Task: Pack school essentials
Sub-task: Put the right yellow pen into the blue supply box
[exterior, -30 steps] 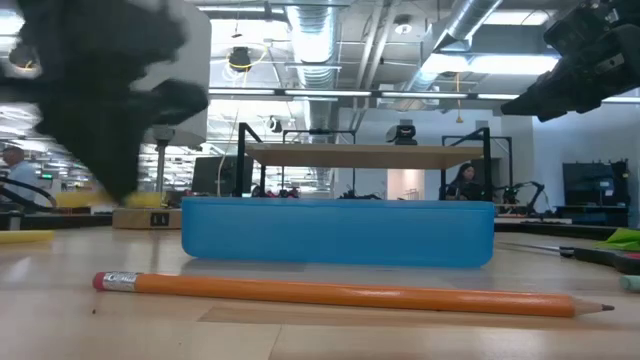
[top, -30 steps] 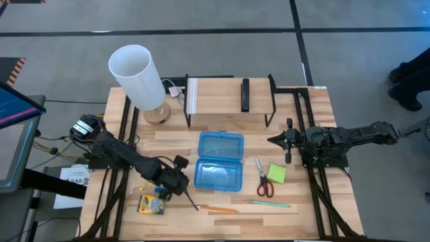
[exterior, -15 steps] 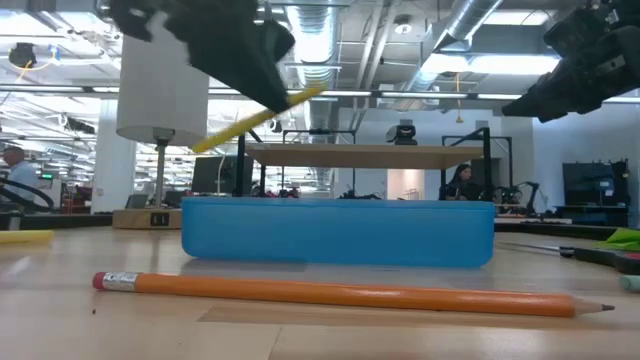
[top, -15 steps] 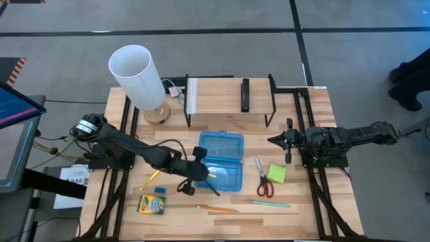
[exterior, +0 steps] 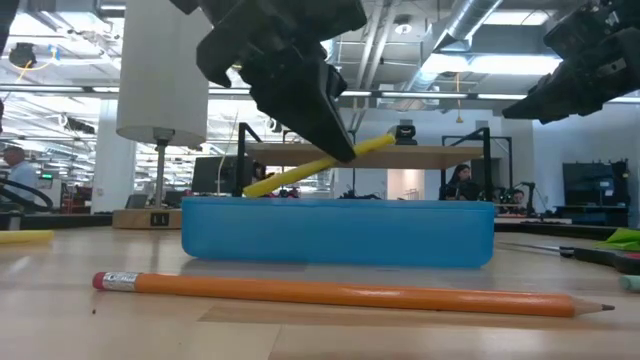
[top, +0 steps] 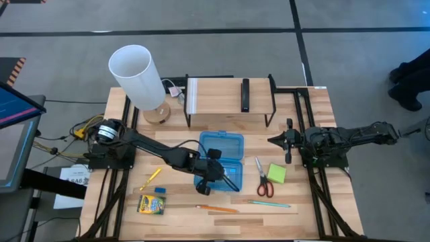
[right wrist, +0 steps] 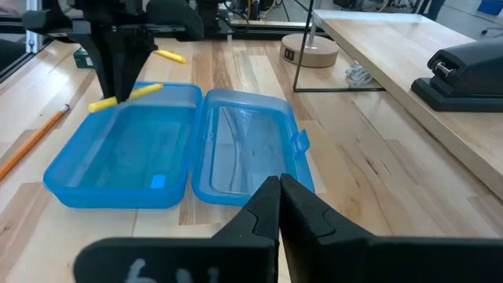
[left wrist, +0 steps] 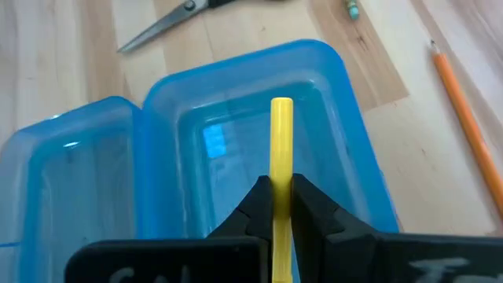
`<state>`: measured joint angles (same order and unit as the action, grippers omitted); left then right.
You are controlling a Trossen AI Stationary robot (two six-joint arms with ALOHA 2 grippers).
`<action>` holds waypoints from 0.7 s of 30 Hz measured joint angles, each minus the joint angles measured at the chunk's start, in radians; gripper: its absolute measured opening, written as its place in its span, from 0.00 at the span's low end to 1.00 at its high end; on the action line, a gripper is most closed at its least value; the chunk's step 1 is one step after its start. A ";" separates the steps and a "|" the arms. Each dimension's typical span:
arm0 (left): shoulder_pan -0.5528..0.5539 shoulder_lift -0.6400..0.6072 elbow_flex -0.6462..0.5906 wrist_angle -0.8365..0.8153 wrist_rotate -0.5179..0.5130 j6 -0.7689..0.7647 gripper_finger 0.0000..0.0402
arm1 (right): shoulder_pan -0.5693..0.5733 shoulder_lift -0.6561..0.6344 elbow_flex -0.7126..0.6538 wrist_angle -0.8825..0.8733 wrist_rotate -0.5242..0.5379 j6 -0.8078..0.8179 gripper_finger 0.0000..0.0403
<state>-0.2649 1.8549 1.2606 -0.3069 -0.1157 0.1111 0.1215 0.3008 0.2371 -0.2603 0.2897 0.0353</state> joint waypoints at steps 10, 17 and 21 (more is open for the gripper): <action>0.003 -0.001 0.001 -0.022 0.004 -0.053 0.02 | 0.000 0.000 0.000 -0.002 0.000 0.000 0.07; 0.003 -0.002 0.001 -0.016 0.005 -0.096 0.05 | 0.000 0.000 0.000 -0.002 0.000 0.000 0.07; 0.003 -0.002 0.001 -0.016 0.005 -0.110 0.11 | 0.000 0.000 0.000 -0.002 0.000 0.000 0.07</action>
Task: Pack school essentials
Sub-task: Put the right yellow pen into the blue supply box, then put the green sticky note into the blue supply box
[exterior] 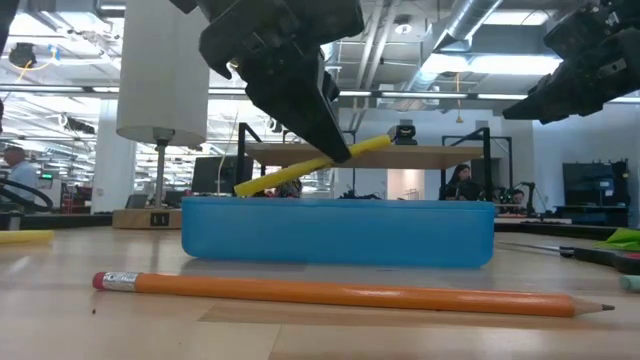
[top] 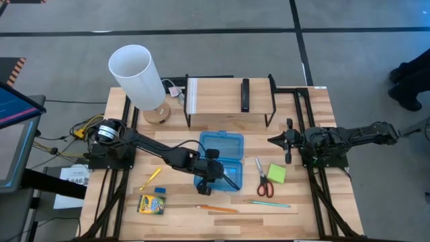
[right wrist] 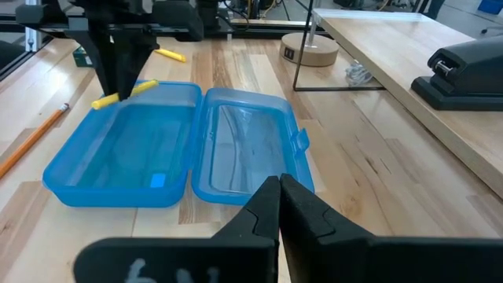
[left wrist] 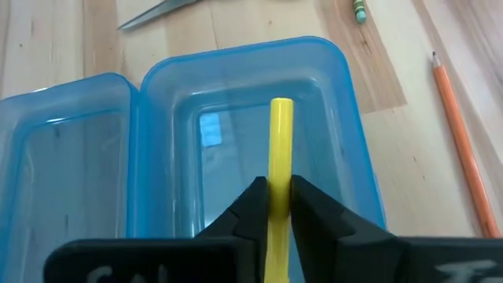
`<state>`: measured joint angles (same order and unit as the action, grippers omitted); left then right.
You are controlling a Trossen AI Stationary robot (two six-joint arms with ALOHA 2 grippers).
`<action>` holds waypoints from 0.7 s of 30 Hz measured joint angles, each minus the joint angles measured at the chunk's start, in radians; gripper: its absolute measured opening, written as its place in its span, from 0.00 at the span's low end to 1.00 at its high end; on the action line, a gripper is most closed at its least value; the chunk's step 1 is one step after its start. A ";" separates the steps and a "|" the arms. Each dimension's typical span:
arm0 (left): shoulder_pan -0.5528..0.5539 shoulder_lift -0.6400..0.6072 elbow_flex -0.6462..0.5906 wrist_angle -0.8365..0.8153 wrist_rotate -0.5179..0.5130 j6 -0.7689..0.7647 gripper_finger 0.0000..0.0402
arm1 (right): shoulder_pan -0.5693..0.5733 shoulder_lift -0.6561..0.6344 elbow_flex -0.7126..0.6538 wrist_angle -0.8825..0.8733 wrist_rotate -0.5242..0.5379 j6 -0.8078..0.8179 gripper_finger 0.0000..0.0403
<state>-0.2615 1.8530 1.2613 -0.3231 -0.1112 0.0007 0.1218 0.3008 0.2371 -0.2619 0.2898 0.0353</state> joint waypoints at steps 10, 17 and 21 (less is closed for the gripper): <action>-0.012 -0.062 0.000 -0.075 0.003 -0.046 0.32 | 0.000 0.000 0.000 0.000 0.000 0.000 0.07; -0.125 -0.191 0.000 -0.199 -0.158 -0.148 0.28 | 0.000 0.000 0.000 -0.010 0.000 0.000 0.07; -0.212 -0.251 -0.052 -0.179 -0.279 -0.184 0.25 | 0.000 0.000 0.000 -0.022 0.000 0.000 0.07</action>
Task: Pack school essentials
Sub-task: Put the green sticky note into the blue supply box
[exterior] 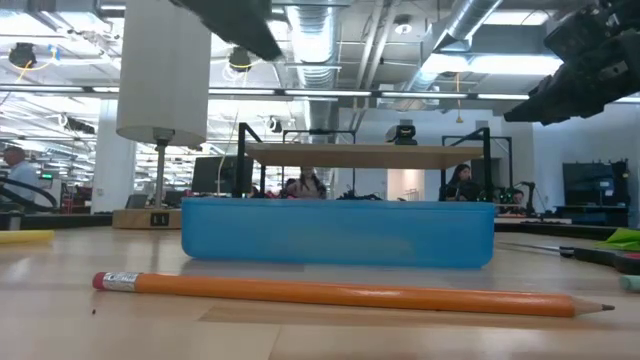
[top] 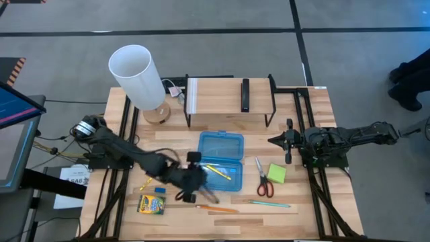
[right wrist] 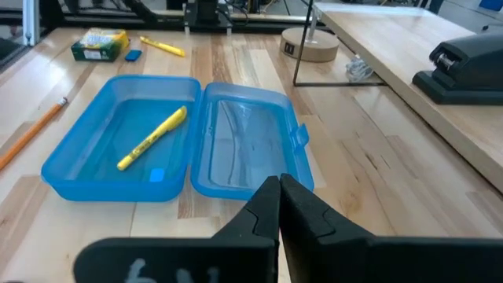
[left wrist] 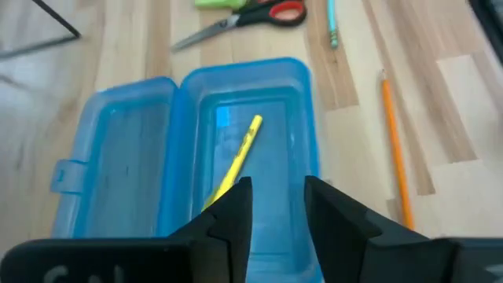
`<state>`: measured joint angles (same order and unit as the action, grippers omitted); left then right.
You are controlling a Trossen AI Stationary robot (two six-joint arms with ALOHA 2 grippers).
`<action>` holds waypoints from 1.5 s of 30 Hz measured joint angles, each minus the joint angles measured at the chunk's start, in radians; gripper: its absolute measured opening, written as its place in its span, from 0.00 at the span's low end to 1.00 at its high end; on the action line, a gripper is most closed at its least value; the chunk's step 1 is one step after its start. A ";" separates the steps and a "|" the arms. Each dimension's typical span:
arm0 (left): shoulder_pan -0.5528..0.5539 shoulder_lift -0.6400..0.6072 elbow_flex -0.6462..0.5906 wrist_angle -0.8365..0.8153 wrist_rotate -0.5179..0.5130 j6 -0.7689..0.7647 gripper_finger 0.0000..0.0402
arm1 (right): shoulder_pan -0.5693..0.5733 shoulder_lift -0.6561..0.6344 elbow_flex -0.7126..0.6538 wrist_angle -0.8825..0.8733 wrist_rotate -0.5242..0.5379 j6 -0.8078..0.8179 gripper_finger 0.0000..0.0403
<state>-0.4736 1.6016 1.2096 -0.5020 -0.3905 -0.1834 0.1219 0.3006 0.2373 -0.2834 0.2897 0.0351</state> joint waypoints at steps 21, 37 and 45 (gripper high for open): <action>-0.121 -0.409 -0.551 0.152 -0.119 -0.454 0.25 | 0.000 0.000 0.000 -0.008 0.000 0.000 0.07; -0.196 -0.425 -0.554 -0.162 -0.060 -0.742 0.25 | 0.000 0.000 0.000 -0.033 0.000 0.000 0.07; -0.236 -0.425 -0.553 -0.300 -0.019 -0.888 0.25 | 0.000 0.000 0.000 -0.035 0.000 0.000 0.07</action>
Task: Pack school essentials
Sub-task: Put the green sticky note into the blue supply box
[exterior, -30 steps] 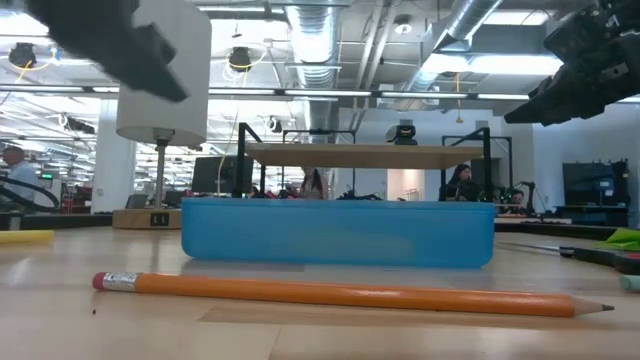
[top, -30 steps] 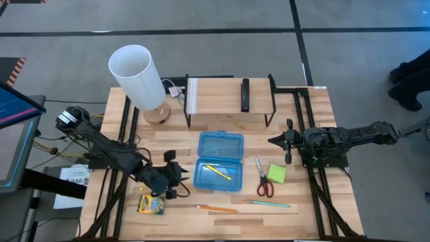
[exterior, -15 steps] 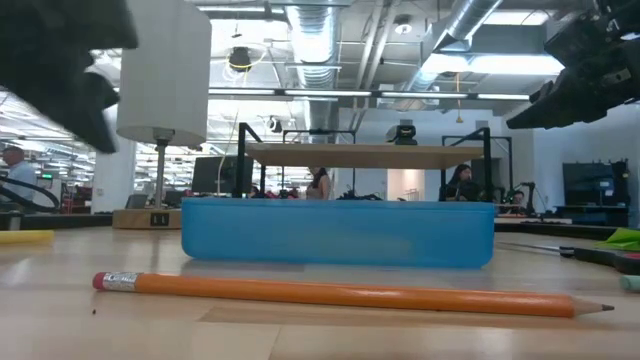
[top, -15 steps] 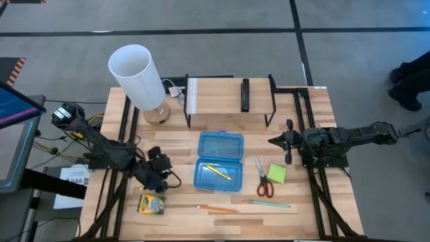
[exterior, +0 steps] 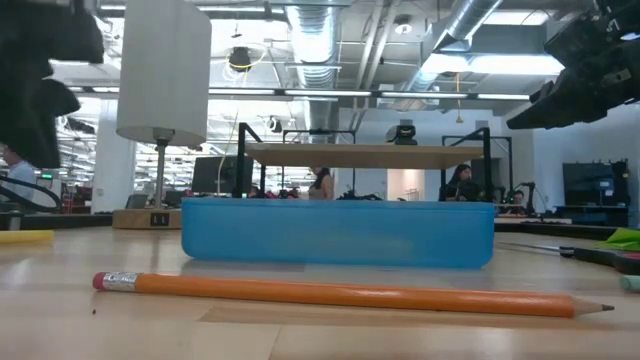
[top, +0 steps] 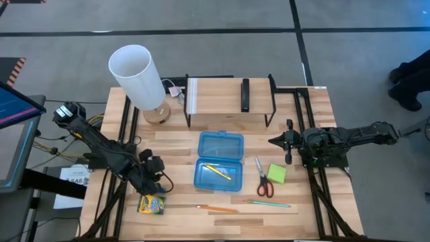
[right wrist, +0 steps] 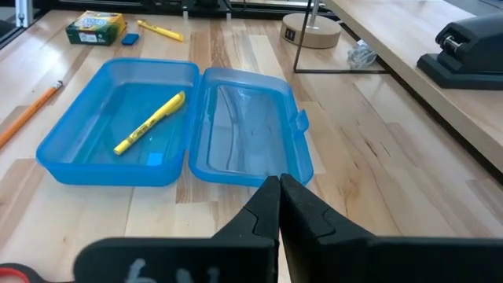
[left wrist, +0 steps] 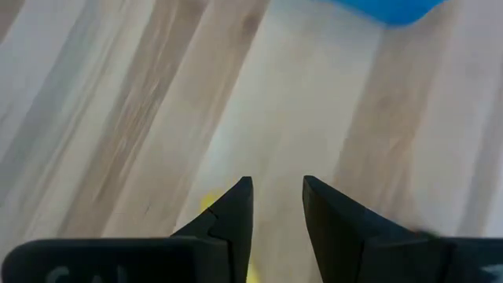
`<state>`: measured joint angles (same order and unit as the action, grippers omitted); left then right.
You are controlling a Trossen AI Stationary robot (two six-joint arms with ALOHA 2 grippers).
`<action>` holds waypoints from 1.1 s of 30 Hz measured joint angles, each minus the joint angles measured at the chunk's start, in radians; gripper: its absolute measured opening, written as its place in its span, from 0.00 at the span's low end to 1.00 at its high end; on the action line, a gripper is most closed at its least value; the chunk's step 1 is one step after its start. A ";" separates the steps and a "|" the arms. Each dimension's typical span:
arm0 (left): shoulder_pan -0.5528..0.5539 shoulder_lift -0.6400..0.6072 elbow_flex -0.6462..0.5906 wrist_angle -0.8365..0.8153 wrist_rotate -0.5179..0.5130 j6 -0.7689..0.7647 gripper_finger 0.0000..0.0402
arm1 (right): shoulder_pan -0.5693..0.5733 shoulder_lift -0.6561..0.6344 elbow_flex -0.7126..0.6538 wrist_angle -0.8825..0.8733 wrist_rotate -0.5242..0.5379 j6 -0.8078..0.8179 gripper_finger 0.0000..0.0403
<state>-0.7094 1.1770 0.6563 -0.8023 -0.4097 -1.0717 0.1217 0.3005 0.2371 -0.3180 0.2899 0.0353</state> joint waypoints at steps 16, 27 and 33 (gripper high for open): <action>-0.003 0.000 -0.140 0.032 0.011 -0.077 0.25 | 0.000 0.000 0.000 -0.001 0.000 0.000 0.07; -0.009 0.000 -0.154 0.377 -0.345 0.150 0.25 | 0.000 0.000 0.000 -0.003 0.000 0.000 0.07; 0.011 0.000 -0.154 0.721 -0.479 0.602 0.25 | 0.000 0.000 0.000 -0.003 0.000 0.000 0.07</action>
<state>-0.6983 1.1773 0.5026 -0.0810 -0.8886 -0.4697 0.1219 0.3006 0.2371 -0.3210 0.2897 0.0353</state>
